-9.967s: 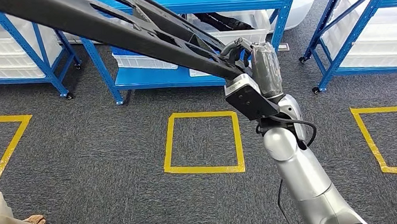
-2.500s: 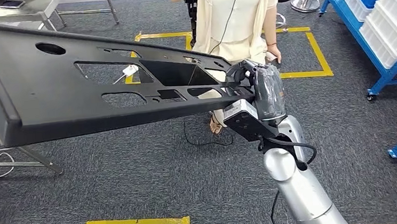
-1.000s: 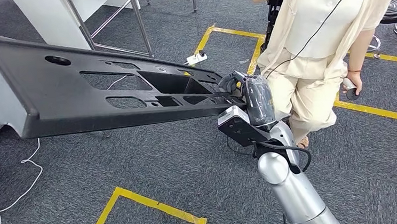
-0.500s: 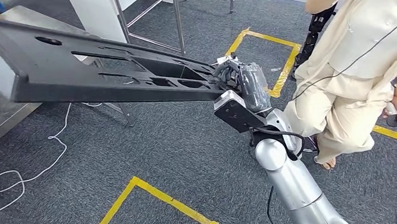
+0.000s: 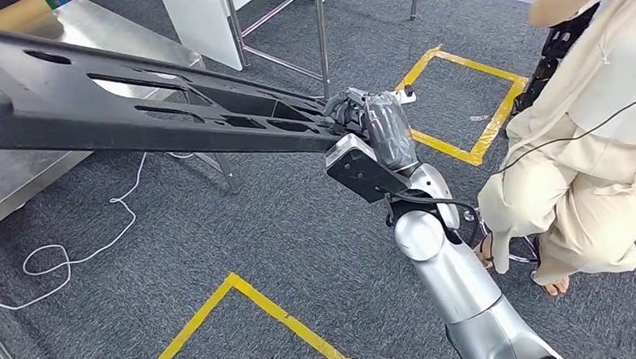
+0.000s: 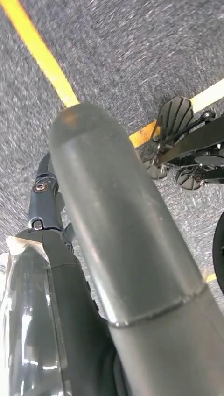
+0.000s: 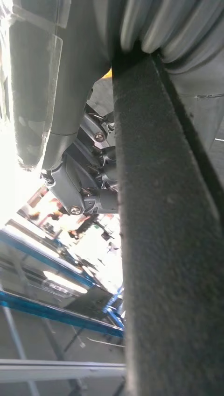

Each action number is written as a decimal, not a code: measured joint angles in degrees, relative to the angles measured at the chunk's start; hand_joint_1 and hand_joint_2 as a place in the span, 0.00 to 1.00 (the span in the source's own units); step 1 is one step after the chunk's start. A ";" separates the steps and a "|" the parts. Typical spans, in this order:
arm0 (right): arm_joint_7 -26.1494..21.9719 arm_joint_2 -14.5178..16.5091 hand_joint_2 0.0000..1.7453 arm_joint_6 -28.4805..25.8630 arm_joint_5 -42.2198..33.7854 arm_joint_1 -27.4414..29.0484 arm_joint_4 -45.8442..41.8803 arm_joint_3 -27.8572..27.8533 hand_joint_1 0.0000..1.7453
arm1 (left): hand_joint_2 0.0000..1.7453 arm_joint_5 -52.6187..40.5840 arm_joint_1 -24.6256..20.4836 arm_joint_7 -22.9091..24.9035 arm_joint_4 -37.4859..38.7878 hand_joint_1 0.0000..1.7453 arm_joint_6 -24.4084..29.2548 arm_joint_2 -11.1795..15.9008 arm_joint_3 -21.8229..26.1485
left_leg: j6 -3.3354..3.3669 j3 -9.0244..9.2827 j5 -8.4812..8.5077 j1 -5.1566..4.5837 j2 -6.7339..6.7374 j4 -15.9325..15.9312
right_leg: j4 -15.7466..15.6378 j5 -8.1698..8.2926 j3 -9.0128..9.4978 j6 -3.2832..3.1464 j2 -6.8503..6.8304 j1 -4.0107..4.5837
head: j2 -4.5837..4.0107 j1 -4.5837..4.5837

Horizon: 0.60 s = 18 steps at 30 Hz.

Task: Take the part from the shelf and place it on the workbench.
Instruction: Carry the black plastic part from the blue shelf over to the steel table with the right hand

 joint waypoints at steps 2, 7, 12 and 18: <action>-0.06 0.54 1.00 0.00 -0.20 -0.83 0.45 0.19 1.00 | 0.00 0.15 -0.09 -0.03 -0.01 0.00 0.05 0.03 0.25 | 1.16 3.93 3.41 -0.66 1.86 -7.65 | -0.04 -0.26 0.33 -0.10 -0.86 0.36 | 0.00 0.02; -0.13 1.80 1.00 0.03 -0.40 -2.55 1.61 0.83 1.00 | 0.00 0.60 -0.27 -0.32 -0.02 0.00 0.08 0.03 1.14 | 2.78 6.51 4.44 -1.61 2.12 -12.87 | -0.31 -0.83 0.84 0.74 -2.68 0.72 | 0.00 0.08; -0.05 2.04 1.00 0.06 -0.57 -3.52 2.71 1.40 1.00 | 0.00 0.85 -0.34 -0.71 0.00 0.00 -0.02 -0.07 1.26 | 3.48 7.95 5.47 -0.86 -0.94 -14.69 | 12.65 -5.93 -5.38 0.72 2.31 0.29 | 0.00 0.44; 0.01 1.96 1.00 0.08 -0.65 -4.49 4.01 1.63 1.00 | 0.00 1.04 -0.20 -1.95 -0.01 0.00 -0.62 -0.22 1.46 | 2.02 7.59 4.54 -0.35 -5.28 -13.18 | 2.05 0.28 -1.88 3.47 4.79 -1.11 | 0.00 0.63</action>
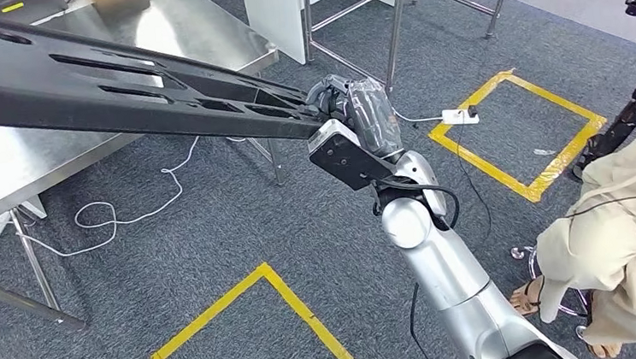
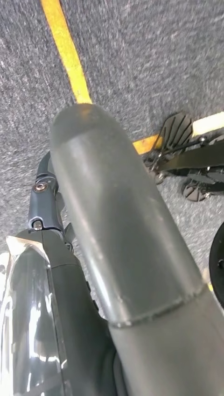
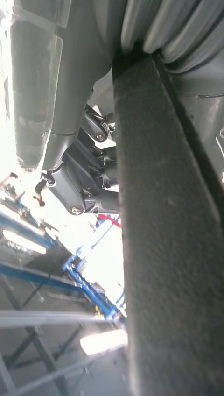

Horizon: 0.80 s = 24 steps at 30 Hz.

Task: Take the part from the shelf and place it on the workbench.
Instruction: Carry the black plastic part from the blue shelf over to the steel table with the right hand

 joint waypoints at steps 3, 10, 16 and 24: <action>0.03 0.18 1.00 0.07 0.04 -0.71 0.29 0.17 1.00 | 0.00 0.04 0.07 -0.44 -0.01 0.00 -0.20 0.01 0.50 | -0.89 -0.91 -0.26 0.11 -1.16 0.65 | -1.74 0.54 0.77 -1.32 0.49 0.06 | 0.00 0.13; 0.05 0.69 1.00 0.08 0.08 -2.26 0.53 0.41 1.00 | 0.00 0.32 -0.08 -1.43 -0.03 0.00 -0.57 -0.02 1.17 | -2.53 -8.84 -6.97 0.58 4.92 15.91 | -2.07 0.08 1.68 -3.36 -3.01 0.21 | 0.00 -0.64; 0.05 0.72 1.00 0.09 0.06 -3.33 0.60 0.57 1.00 | 0.00 0.34 -0.14 -1.85 -0.09 0.00 -0.67 0.04 1.25 | -1.43 -2.65 0.65 -0.14 7.84 2.16 | -2.12 -0.95 2.65 -2.99 -5.83 0.80 | 0.00 -0.59; 0.08 0.66 1.00 0.09 0.00 -4.06 0.66 0.97 1.00 | 0.00 0.34 -0.44 -2.46 -0.14 0.00 -0.90 0.07 1.27 | 0.43 -0.69 1.07 -0.06 4.47 -0.79 | 8.46 -5.95 -2.20 -2.33 -2.77 0.87 | 0.00 0.09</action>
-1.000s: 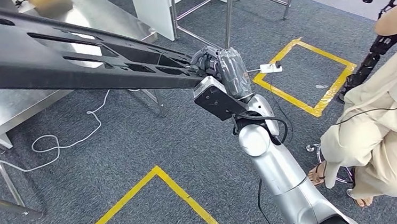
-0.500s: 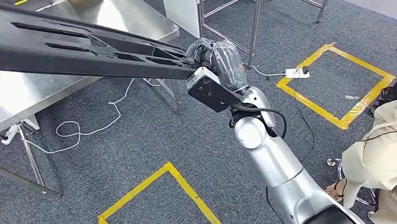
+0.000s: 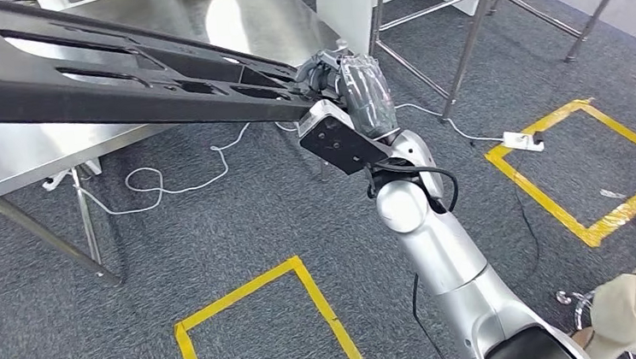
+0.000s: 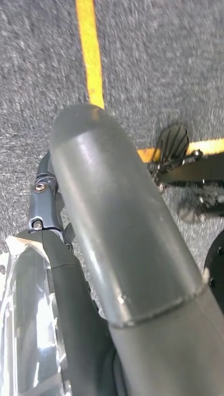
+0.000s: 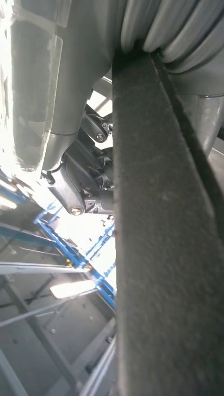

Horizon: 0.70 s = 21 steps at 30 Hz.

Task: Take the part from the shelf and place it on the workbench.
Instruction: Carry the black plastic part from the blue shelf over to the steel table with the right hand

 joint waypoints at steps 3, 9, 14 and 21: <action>0.13 -0.26 1.00 0.00 -0.01 0.12 0.03 0.03 1.00 | 0.00 0.02 -0.08 -0.29 0.00 0.00 -0.10 -0.01 0.00 | 0.00 0.10 -0.12 0.03 -2.13 0.11 | 4.58 -0.05 -3.71 0.72 0.55 -0.06 | 0.00 0.11; 0.19 -0.10 1.00 0.03 -0.15 -0.31 0.07 0.43 1.00 | 0.00 0.45 0.06 -0.70 0.00 0.00 -0.05 0.02 0.17 | -1.58 -0.45 -1.19 0.07 -5.65 1.41 | -10.24 7.21 2.18 0.95 3.09 -0.52 | 0.00 0.17; 0.50 0.80 1.00 0.04 -0.18 -0.55 0.06 0.51 1.00 | 0.00 0.53 0.24 -0.71 0.04 0.00 0.07 0.16 0.51 | -2.89 -3.44 -4.79 0.41 -1.82 7.68 | -10.59 7.13 2.89 -0.93 0.96 -0.77 | 0.00 -0.51; 0.60 1.00 1.00 0.04 -0.18 -0.65 0.33 0.56 1.00 | 0.00 0.59 0.10 -0.68 0.04 0.00 0.07 0.19 0.97 | -2.50 -3.61 -2.04 0.37 2.66 6.60 | -10.60 6.05 3.98 -1.16 -2.53 -0.13 | 0.00 -0.79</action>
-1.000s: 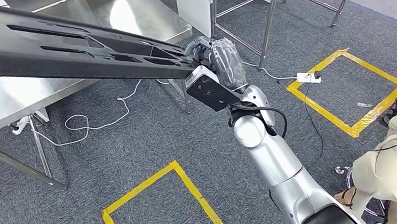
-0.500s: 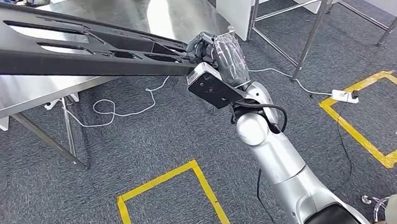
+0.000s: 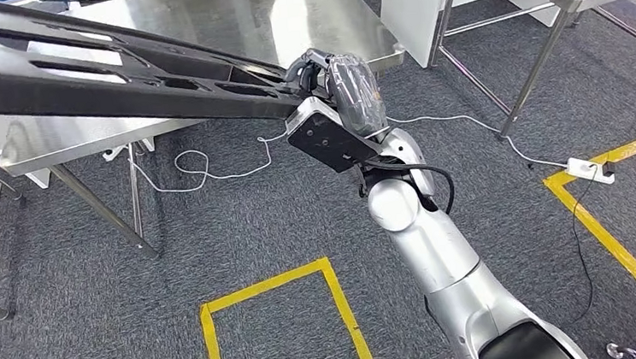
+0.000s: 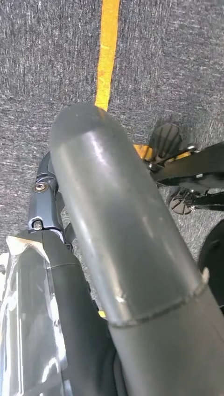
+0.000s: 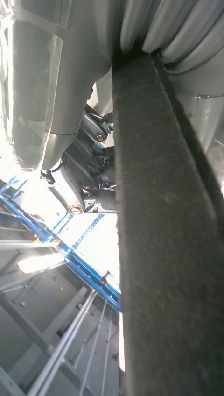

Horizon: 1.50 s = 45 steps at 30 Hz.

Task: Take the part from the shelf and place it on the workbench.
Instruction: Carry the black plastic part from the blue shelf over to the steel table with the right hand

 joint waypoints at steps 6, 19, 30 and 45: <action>0.01 0.31 1.00 -0.02 -0.02 -0.38 0.00 0.10 1.00 | 0.00 0.02 -0.21 0.09 0.00 0.00 0.13 0.00 0.23 | 1.75 3.26 1.58 -0.55 -0.33 -6.07 | 0.19 -1.13 0.70 1.47 -1.42 0.54 | 0.00 0.16; -1.84 -0.69 1.00 -1.68 -0.14 0.05 -0.35 0.68 1.00 | 0.00 -0.64 -0.17 -0.17 0.00 0.00 -0.19 -0.28 0.32 | 0.83 4.23 0.65 -0.44 -6.11 -6.01 | -0.70 2.15 -1.62 1.41 3.78 0.32 | 0.00 1.05; -1.50 -0.62 1.00 -1.81 -0.24 0.54 -0.88 0.69 1.00 | 0.00 -1.05 -0.16 -0.72 -0.02 0.00 -1.01 -0.20 0.32 | -0.84 -0.02 -1.10 0.41 -1.87 1.47 | -1.03 1.71 -0.46 -0.16 3.19 -0.08 | 0.00 0.30; -0.42 -1.13 1.00 -0.33 -1.26 0.71 -0.17 0.84 1.00 | 0.00 -0.71 -0.47 -1.66 -0.02 0.00 -1.06 -0.18 0.43 | 1.88 5.23 1.48 0.00 -3.04 -7.45 | 6.77 -0.82 -5.07 2.81 3.25 -0.10 | 0.00 0.92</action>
